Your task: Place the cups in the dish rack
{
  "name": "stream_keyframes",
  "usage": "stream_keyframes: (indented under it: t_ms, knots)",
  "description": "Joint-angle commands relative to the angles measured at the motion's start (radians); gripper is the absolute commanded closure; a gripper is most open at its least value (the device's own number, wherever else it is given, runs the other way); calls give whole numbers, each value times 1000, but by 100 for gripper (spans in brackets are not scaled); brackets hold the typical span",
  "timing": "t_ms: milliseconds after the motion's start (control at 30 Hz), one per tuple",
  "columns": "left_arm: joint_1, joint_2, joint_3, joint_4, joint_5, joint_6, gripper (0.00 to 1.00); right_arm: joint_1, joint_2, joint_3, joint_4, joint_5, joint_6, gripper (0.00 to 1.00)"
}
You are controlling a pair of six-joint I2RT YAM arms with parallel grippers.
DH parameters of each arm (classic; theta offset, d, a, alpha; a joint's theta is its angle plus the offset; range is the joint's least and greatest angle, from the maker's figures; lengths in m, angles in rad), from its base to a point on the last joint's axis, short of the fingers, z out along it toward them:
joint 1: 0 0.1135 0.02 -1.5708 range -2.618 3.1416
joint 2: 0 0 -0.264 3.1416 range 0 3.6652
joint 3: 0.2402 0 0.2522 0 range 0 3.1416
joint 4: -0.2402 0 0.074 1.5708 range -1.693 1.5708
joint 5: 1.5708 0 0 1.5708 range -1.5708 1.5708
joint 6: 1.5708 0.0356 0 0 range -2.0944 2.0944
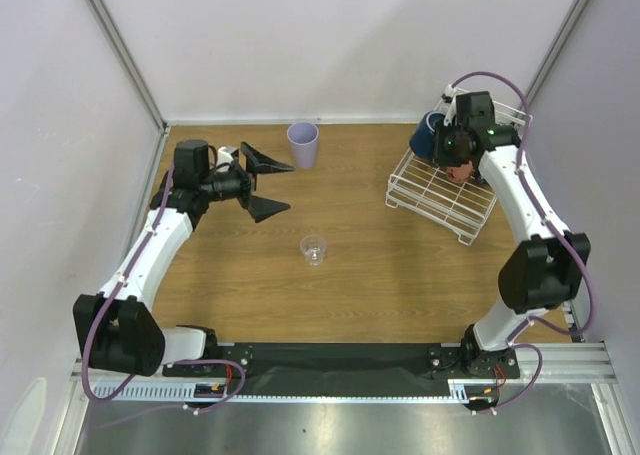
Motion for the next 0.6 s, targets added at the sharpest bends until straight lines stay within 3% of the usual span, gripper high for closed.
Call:
stream_keyframes:
  t_ms: [0, 200, 567]
  knots:
    - [45, -25, 41, -98, 55, 130, 0, 4, 41, 78, 74, 101, -103, 100]
    - [93, -34, 39, -192, 64, 192, 0, 22, 164, 121, 51, 148, -131, 100]
    - [113, -26, 74, -270, 61, 250, 0, 39, 198, 58, 57, 194, -115, 100]
